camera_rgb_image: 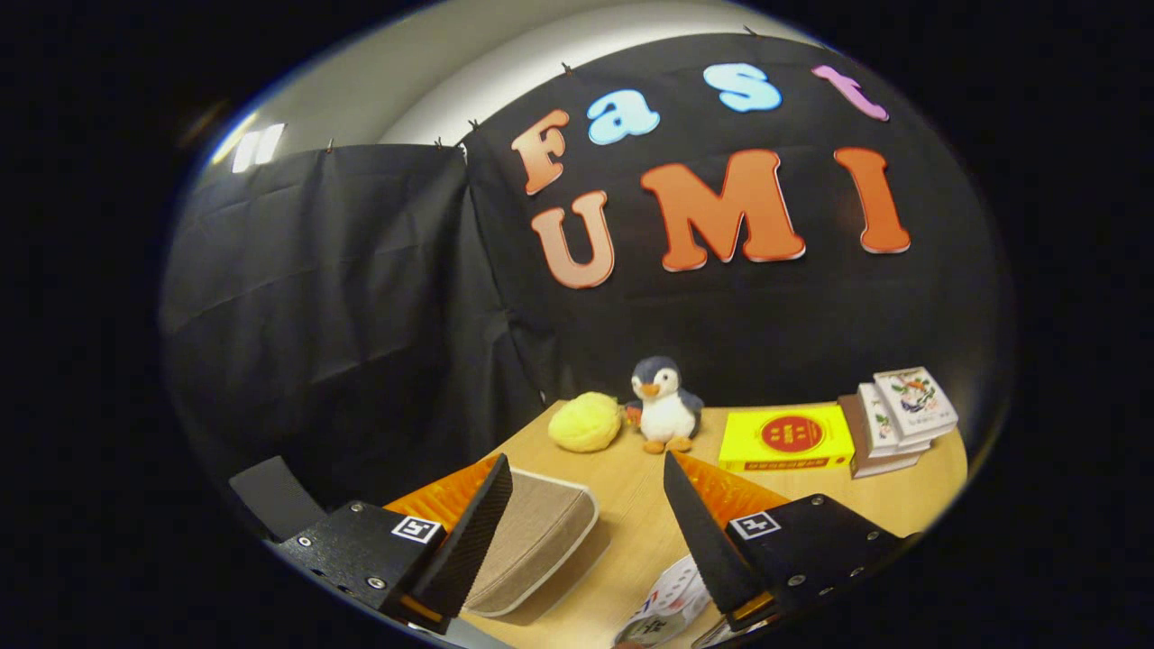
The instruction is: Open the storage box then place both shoes into the box .Put the left shoe in first, then the right shoe, with the right side of both shoes facing outward in a uniform manner.
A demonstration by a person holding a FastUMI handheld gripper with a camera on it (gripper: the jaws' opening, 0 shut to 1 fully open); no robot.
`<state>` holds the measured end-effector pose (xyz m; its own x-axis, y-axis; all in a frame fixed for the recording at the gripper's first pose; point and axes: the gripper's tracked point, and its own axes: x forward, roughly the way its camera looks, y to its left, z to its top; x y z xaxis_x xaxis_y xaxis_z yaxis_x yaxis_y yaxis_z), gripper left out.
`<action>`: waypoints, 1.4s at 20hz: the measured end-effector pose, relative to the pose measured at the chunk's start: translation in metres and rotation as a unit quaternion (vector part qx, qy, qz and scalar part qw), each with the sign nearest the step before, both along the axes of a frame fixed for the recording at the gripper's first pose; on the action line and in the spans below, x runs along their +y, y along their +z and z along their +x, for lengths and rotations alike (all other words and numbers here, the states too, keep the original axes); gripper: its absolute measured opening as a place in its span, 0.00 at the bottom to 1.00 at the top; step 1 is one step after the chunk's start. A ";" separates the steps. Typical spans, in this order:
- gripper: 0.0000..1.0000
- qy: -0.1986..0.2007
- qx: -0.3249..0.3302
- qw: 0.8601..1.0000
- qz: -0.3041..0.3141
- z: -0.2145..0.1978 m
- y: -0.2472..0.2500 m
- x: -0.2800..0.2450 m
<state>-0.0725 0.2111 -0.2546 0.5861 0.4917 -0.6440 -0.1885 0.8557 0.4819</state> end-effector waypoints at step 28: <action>0.91 -0.011 0.367 0.872 0.325 -0.100 -0.120 0.113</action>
